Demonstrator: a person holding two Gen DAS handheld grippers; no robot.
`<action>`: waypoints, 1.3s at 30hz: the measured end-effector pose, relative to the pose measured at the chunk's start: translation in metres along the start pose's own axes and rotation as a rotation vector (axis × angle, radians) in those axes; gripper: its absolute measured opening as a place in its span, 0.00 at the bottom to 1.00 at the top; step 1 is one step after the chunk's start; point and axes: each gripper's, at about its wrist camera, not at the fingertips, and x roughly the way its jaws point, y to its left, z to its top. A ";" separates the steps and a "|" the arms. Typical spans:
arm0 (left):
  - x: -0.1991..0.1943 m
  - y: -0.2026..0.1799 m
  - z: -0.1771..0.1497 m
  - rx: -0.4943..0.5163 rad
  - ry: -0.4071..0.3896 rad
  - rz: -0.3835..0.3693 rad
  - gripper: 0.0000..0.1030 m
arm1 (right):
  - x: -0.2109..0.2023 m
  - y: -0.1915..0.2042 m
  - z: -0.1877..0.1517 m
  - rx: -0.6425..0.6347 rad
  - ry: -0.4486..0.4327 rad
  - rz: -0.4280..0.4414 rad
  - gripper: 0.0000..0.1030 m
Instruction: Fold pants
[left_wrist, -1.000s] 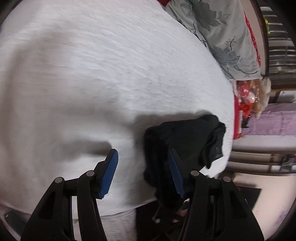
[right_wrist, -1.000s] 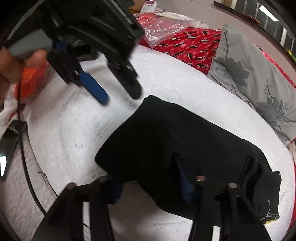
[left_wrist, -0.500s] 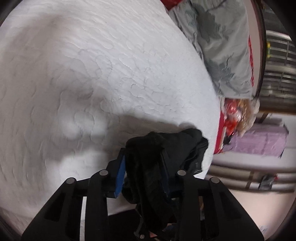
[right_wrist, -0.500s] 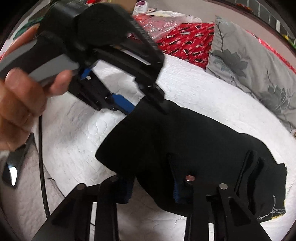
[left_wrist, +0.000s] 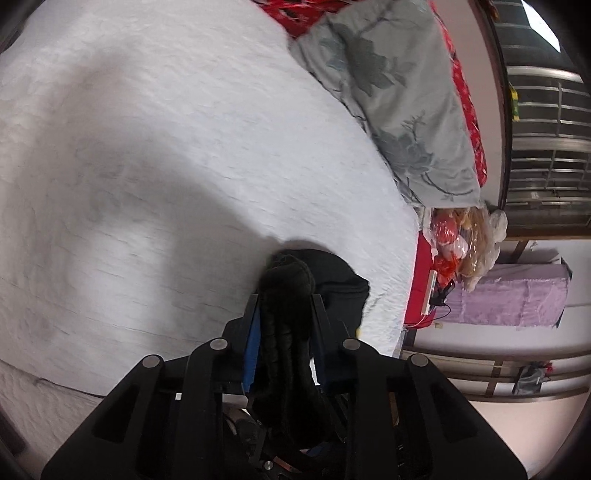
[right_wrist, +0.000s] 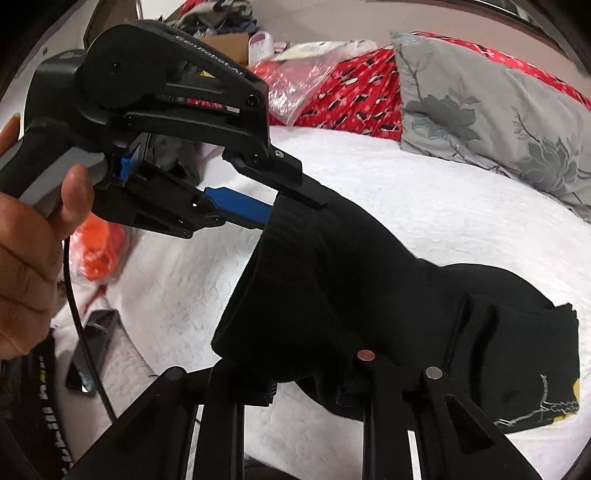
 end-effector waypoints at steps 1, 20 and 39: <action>0.004 -0.008 -0.002 0.003 0.003 -0.006 0.21 | -0.006 -0.006 0.000 0.009 -0.007 0.004 0.21; 0.227 -0.158 -0.044 0.118 0.223 0.150 0.23 | -0.067 -0.257 -0.078 0.615 -0.004 0.063 0.26; 0.088 -0.075 -0.038 0.048 -0.067 0.072 0.73 | -0.086 -0.313 -0.053 0.707 -0.044 0.264 0.79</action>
